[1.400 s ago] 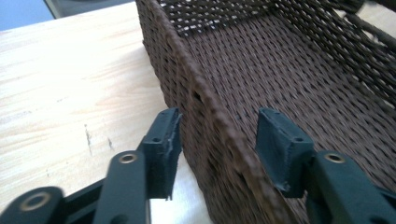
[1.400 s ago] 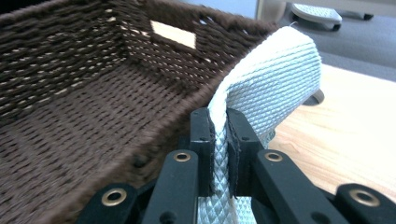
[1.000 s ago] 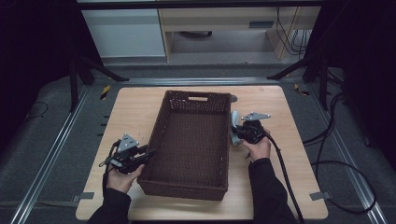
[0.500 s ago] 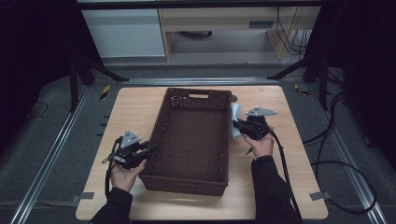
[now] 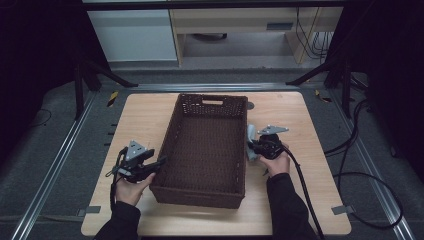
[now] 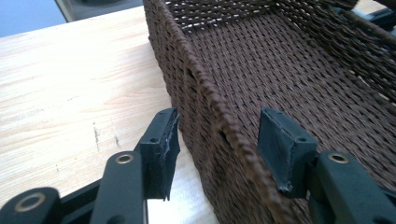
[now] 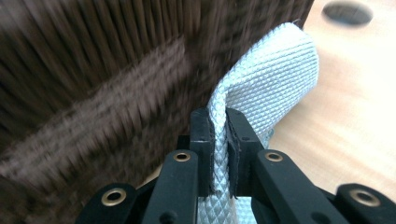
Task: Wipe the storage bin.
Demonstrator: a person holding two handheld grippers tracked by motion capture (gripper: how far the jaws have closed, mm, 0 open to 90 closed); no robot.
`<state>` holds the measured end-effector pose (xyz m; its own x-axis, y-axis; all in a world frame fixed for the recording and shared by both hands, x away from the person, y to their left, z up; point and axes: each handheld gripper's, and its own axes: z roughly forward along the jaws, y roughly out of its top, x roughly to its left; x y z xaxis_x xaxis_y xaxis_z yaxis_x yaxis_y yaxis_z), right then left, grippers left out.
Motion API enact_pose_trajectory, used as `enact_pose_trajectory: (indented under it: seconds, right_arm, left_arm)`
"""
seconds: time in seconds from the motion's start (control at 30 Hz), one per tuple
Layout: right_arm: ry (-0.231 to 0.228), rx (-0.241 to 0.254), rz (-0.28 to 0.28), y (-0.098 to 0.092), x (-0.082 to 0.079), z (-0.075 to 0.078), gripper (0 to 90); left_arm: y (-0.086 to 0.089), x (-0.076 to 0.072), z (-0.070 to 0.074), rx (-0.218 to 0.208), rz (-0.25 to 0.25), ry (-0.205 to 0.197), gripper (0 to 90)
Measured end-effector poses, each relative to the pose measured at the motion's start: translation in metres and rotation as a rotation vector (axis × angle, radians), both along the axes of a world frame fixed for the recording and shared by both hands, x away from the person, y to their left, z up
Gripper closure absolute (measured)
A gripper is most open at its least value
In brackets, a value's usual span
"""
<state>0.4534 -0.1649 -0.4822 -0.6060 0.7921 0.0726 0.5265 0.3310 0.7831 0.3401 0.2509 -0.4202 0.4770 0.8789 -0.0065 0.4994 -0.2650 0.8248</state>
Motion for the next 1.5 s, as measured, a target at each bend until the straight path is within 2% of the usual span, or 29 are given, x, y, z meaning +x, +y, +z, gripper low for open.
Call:
enact_pose_trajectory:
  seconds: [0.07, 0.17, 0.27, 0.4, 0.53, 0.67, 0.7, 0.77, 0.83, 0.87, 0.9, 0.97, 1.03, 1.1, 1.2, 1.33, 1.4, 1.5]
  right_arm:
    - [0.018, -0.016, 0.006, 0.001, -0.001, -0.006, 83.0]
    - [0.009, 0.008, 0.023, 0.003, -0.004, 0.0, 83.1]
    - [-0.048, 0.027, 0.046, 0.001, -0.008, 0.018, 83.1]
    - [-0.112, 0.059, 0.058, -0.004, -0.014, 0.044, 83.1]
    - [-0.137, 0.068, 0.078, -0.004, -0.018, 0.055, 83.1]
    - [-0.124, 0.055, 0.085, -0.003, -0.019, 0.05, 83.1]
    - [-0.095, 0.041, 0.085, -0.003, -0.019, 0.04, 83.1]
    - [-0.086, 0.037, 0.086, -0.003, -0.018, 0.036, 83.1]
    - [-0.041, 0.013, 0.084, -0.003, -0.018, 0.02, 83.1]
    - [-0.041, 0.013, 0.084, -0.003, -0.018, 0.02, 83.1]
    - [-0.025, 0.006, 0.085, -0.002, -0.017, 0.015, 83.0]
    - [0.016, -0.004, 0.085, -0.001, -0.016, 0.004, 83.0]
    - [0.031, -0.003, 0.088, -0.001, -0.015, 0.0, 83.0]
    - [0.034, -0.001, 0.097, 0.001, -0.016, 0.0, 83.0]
    - [-0.003, 0.031, 0.099, -0.001, -0.018, 0.011, 83.0]
    - [-0.085, 0.067, 0.096, -0.007, -0.025, 0.038, 83.1]
    - [-0.12, 0.091, 0.1, -0.009, -0.028, 0.051, 83.1]
    - [-0.129, 0.072, 0.116, -0.007, -0.032, 0.058, 83.1]
  left_arm:
    - [0.002, -0.002, 0.001, -0.021, -0.013, 0.005, 50.5]
    - [0.002, -0.002, 0.0, -0.029, -0.026, 0.009, 54.8]
    - [0.0, -0.001, -0.001, -0.041, -0.031, 0.021, 59.6]
    - [-0.006, 0.001, -0.002, -0.015, -0.023, 0.034, 64.8]
    - [-0.006, 0.002, -0.002, -0.02, -0.021, 0.039, 66.7]
    - [-0.006, 0.005, -0.003, -0.026, -0.018, 0.037, 67.2]
    - [-0.005, 0.006, -0.003, -0.026, -0.018, 0.036, 67.1]
    - [-0.005, 0.008, -0.003, -0.027, -0.014, 0.032, 67.1]
    - [-0.005, 0.011, -0.003, -0.028, -0.013, 0.029, 66.7]
    - [-0.006, 0.011, -0.003, -0.029, -0.013, 0.028, 66.7]
    - [-0.006, 0.011, -0.003, -0.022, 0.0, 0.011, 65.5]
    - [-0.006, 0.011, -0.003, -0.013, 0.011, 0.007, 59.8]
    - [-0.005, 0.011, -0.003, -0.007, 0.019, -0.003, 55.9]
    - [-0.003, 0.01, -0.004, -0.018, 0.018, -0.011, 50.5]
    - [0.0, 0.008, -0.002, -0.04, 0.005, -0.008, 45.1]
    - [0.004, 0.0, 0.002, -0.032, -0.012, -0.015, 44.9]
    - [0.005, -0.003, 0.002, -0.029, -0.023, -0.009, 47.7]
    - [0.003, -0.003, 0.0, -0.032, -0.045, 0.016, 54.2]
